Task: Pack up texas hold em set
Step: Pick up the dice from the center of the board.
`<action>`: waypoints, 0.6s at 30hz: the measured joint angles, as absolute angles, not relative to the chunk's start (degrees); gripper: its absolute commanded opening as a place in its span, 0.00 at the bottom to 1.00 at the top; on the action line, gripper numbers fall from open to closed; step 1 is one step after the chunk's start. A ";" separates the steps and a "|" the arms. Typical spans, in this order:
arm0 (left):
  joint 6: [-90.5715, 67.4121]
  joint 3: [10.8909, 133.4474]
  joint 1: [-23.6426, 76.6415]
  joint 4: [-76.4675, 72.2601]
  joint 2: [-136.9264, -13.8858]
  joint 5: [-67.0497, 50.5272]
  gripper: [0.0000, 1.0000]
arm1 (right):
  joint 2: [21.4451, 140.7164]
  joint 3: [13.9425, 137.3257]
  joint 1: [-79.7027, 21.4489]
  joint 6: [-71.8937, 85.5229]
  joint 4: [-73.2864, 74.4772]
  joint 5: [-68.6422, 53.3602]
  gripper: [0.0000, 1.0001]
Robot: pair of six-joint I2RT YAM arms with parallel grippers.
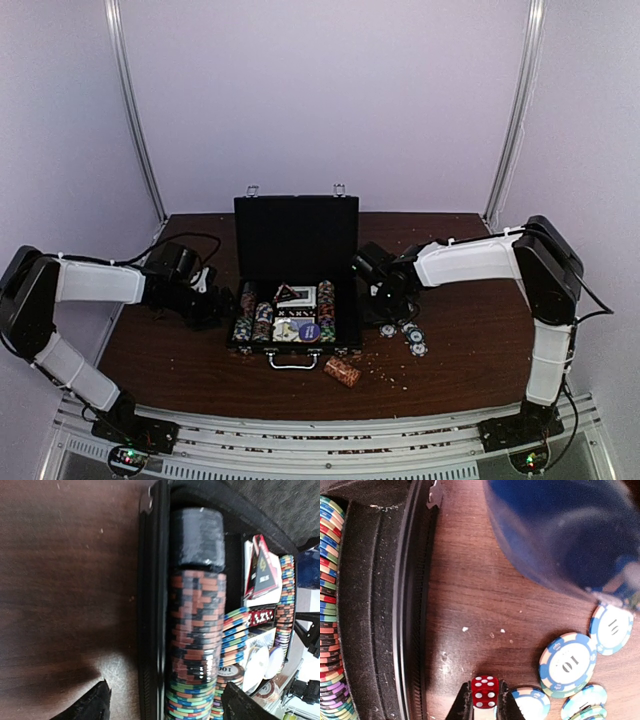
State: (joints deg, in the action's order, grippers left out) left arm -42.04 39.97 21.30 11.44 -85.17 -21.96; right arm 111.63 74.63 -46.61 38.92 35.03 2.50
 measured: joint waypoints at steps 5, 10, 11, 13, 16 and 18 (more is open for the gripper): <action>-42.35 38.59 21.30 8.27 -87.18 -26.02 0.79 | 110.85 73.87 -46.61 38.83 35.22 3.03 0.08; -42.15 38.28 22.09 4.91 -89.01 -30.68 0.79 | 109.93 73.84 -46.61 38.83 35.33 3.09 0.08; -41.89 38.30 22.31 4.73 -89.25 -30.83 0.79 | 109.65 73.84 -46.61 38.81 35.35 3.07 0.08; -41.34 38.83 22.61 4.78 -90.06 -31.11 0.79 | 108.88 73.87 -46.61 38.74 35.40 3.07 0.08; -40.34 40.42 23.75 5.32 -91.70 -32.01 0.79 | 107.74 74.00 -46.61 38.70 35.79 3.07 0.08; -39.48 42.13 25.34 5.76 -93.32 -32.97 0.79 | 107.35 74.43 -46.61 38.70 36.51 3.07 0.09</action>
